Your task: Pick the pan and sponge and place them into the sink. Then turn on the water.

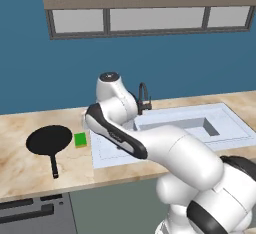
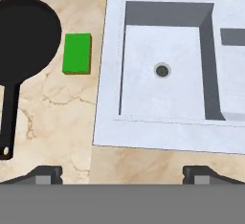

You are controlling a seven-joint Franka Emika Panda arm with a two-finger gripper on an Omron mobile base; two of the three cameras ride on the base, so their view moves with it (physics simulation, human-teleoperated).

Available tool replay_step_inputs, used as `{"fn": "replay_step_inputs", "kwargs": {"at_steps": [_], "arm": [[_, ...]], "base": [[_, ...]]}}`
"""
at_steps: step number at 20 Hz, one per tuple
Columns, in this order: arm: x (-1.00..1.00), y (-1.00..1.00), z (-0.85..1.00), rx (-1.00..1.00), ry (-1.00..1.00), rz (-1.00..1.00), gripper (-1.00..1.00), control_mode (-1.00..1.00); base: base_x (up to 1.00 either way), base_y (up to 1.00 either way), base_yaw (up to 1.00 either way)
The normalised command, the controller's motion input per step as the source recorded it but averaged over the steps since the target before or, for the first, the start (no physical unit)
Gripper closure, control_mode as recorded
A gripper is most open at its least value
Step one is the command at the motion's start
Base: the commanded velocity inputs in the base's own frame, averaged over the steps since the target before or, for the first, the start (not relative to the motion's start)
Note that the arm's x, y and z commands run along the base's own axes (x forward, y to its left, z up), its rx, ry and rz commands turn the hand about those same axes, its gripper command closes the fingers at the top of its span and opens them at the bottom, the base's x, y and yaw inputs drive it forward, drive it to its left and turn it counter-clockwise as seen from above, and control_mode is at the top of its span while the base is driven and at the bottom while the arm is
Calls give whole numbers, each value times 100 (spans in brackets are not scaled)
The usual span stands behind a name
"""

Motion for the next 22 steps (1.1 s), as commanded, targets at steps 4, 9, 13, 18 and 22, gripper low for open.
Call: {"fn": "replay_step_inputs", "kwargs": {"at_steps": [4, 9, 13, 18, 22], "arm": [[0, 40, -16, 0, 0, 0, -100, -100], [0, 43, -18, 0, 0, 0, -100, -100], [0, 41, -20, 0, 0, 0, -100, -100], [0, 42, -24, 0, 0, 0, -100, -100], [0, 42, -24, 0, 0, 0, -100, -100]], "base": [[0, 0, 0], [0, 0, 0], [0, 0, 0], [0, 0, 0], [0, 0, 0]]}}
